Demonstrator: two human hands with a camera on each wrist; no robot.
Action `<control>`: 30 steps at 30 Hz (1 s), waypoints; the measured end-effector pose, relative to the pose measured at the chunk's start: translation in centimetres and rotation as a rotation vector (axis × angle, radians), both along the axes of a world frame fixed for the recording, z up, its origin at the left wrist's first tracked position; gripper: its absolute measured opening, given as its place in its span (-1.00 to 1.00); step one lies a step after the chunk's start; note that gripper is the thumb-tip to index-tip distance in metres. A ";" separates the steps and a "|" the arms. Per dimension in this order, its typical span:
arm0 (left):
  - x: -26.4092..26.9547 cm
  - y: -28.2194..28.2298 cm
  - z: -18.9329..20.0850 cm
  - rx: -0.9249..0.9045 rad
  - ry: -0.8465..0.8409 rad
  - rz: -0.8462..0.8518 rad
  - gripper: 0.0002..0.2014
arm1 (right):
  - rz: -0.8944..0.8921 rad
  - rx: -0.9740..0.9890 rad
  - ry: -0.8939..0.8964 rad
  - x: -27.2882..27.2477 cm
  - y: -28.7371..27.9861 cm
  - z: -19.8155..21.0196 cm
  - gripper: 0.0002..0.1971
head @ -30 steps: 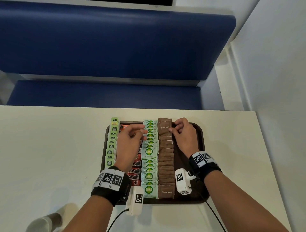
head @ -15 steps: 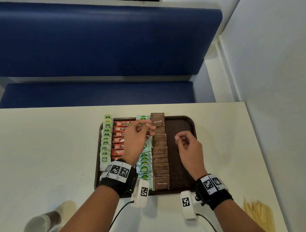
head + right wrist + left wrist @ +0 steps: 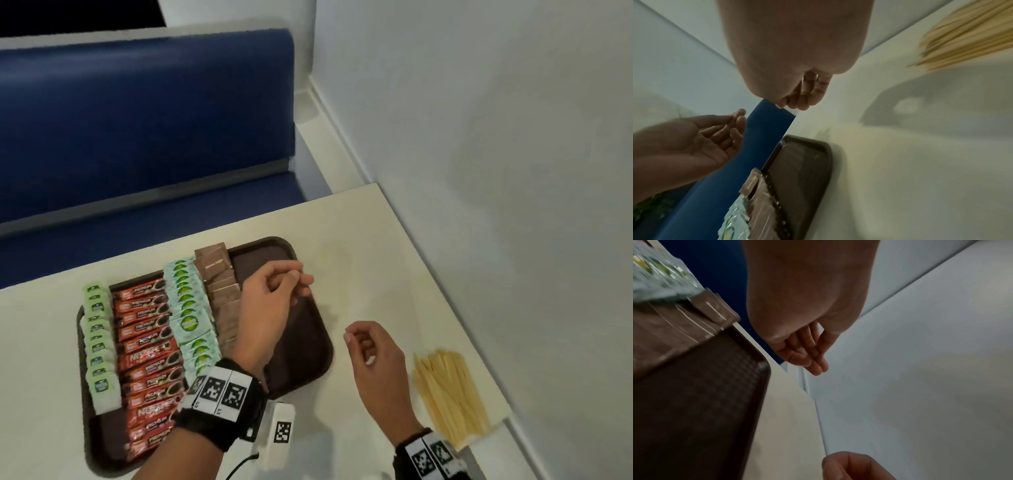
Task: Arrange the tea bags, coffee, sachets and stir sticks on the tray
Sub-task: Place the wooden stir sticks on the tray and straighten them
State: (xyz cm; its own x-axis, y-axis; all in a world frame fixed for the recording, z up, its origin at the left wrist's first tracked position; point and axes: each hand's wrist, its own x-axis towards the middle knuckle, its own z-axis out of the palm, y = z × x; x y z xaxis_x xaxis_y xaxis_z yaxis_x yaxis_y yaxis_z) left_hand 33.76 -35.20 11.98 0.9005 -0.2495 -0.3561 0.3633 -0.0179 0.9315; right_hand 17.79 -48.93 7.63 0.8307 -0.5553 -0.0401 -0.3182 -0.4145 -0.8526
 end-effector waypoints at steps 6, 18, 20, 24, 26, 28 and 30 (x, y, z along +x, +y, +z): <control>-5.2 -6.1 -0.2 0.066 0.017 -0.227 -0.83 | -0.156 -0.043 0.031 -6.0 -3.9 -0.2 -0.80; -16.4 -14.3 -7.4 0.596 0.008 -0.836 -0.76 | -0.366 -0.221 0.652 -15.4 -12.3 -4.6 0.19; -17.4 -14.9 -7.7 0.595 0.035 -0.845 -0.72 | -0.328 -0.211 0.684 -15.9 -12.7 -5.0 0.25; -18.1 -16.0 -7.6 0.583 0.045 -0.775 -0.68 | -0.279 -0.232 0.713 -16.2 -13.1 -5.8 0.32; -18.2 -16.5 -7.3 0.562 0.057 -0.726 -0.68 | -0.275 -0.238 0.701 -16.1 -13.3 -6.0 0.32; -18.1 -16.9 -7.0 0.537 0.073 -0.681 -0.70 | -0.259 -0.241 0.687 -15.8 -13.5 -6.0 0.36; -18.1 -17.2 -6.6 0.514 0.081 -0.647 -0.73 | -0.235 -0.261 0.692 -15.6 -13.6 -6.0 0.41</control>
State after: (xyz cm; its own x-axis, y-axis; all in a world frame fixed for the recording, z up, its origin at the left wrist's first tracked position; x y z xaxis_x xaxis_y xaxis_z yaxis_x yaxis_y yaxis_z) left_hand 15.69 -52.42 5.40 0.6015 -0.4978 -0.6248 0.2005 -0.6630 0.7213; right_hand 2.16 -62.49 1.62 0.5237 -0.7762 -0.3509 -0.8470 -0.4305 -0.3119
